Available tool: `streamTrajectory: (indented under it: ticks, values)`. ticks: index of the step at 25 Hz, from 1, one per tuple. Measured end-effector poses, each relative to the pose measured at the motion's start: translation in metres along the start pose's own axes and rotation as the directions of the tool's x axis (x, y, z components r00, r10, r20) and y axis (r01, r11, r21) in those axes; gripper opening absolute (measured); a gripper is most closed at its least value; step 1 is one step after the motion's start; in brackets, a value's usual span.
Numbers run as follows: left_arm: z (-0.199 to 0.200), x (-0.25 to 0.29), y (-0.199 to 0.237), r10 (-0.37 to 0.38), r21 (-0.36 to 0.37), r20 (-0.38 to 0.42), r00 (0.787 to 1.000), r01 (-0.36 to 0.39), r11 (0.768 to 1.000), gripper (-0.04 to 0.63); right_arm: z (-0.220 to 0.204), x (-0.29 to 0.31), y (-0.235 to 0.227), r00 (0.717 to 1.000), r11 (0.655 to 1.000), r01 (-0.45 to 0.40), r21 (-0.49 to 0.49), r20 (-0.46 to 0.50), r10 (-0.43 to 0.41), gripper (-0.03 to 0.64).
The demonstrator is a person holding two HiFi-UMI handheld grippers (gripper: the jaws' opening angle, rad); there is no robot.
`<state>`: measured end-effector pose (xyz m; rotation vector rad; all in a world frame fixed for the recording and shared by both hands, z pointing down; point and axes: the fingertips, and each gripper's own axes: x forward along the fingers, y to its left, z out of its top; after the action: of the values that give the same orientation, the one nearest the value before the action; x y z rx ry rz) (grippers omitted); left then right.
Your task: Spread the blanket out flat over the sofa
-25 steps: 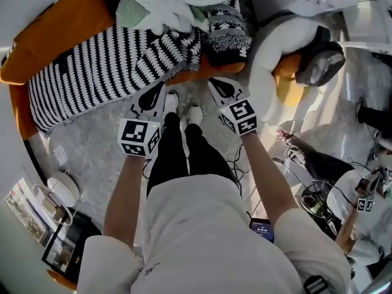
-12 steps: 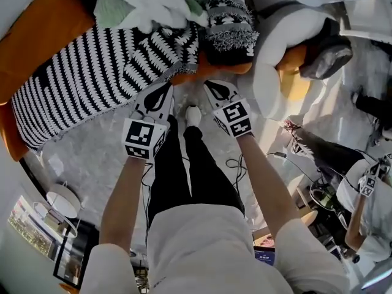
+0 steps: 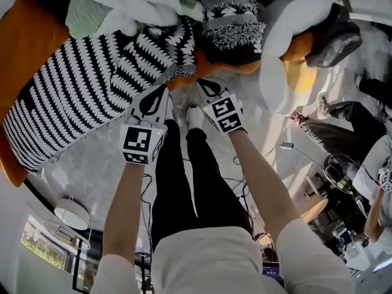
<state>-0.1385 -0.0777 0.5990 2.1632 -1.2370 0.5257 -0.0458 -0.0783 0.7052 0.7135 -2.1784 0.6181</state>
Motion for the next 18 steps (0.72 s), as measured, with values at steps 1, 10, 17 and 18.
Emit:
streamTrajectory:
  ticks: [1,10,17,18]
  values:
    - [-0.004,0.006,0.003,-0.002,0.002,-0.002,1.0,0.002,1.0,0.018,-0.003,0.007,-0.001,1.0,1.0,0.0,0.0,-0.005,0.0,0.026]
    - [-0.027,0.042,0.018,-0.037,0.013,-0.042,0.998,0.038,0.999,0.018,-0.033,0.059,-0.014,0.998,1.0,0.023,0.019,-0.066,-0.022,0.026]
    - [-0.041,0.064,0.032,-0.04,0.012,-0.058,0.998,0.04,0.999,0.018,-0.052,0.096,-0.022,0.994,1.0,0.03,-0.001,-0.108,-0.029,0.094]
    - [-0.042,0.066,0.033,-0.04,0.011,-0.059,0.997,0.041,0.999,0.018,-0.052,0.1,-0.023,0.993,1.0,0.03,-0.006,-0.114,-0.03,0.102]
